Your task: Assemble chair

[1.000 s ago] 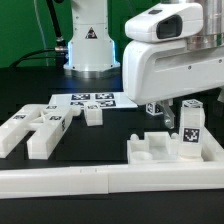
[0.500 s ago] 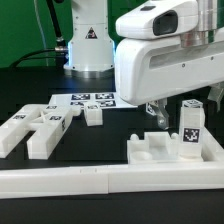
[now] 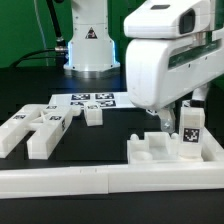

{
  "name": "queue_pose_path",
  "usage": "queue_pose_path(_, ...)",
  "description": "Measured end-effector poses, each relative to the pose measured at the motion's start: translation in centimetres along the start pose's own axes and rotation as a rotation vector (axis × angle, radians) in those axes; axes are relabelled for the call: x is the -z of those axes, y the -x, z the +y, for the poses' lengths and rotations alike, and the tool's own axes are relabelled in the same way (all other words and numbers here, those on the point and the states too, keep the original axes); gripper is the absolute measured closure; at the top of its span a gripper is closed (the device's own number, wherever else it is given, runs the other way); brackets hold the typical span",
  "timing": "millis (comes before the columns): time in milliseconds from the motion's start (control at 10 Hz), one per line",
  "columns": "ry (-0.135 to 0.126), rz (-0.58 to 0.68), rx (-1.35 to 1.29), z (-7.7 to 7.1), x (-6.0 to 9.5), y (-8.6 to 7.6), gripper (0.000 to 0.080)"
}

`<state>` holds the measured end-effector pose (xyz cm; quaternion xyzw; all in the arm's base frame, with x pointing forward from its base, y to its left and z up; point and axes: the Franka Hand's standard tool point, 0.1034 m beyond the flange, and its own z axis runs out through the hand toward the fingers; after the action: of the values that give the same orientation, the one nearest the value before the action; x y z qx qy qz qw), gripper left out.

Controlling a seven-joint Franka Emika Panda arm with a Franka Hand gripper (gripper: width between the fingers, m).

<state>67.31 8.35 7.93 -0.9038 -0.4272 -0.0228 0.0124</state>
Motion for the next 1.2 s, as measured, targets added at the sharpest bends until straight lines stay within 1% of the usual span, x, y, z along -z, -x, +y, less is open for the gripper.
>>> queue_pose_path(400,0.018,-0.025,0.237,-0.2,-0.1,-0.1,0.0151)
queue_pose_path(800,0.01,-0.022,0.237,-0.9,-0.2,-0.8,0.0151)
queue_pose_path(1000,0.009,-0.023,0.235,-0.9,-0.2,-0.6,0.0151)
queue_pose_path(1100,0.009,-0.023,0.23,-0.8,-0.2,-0.6,0.0247)
queue_pose_path(1200,0.009,-0.023,0.195,-0.8,-0.2,-0.6,0.0382)
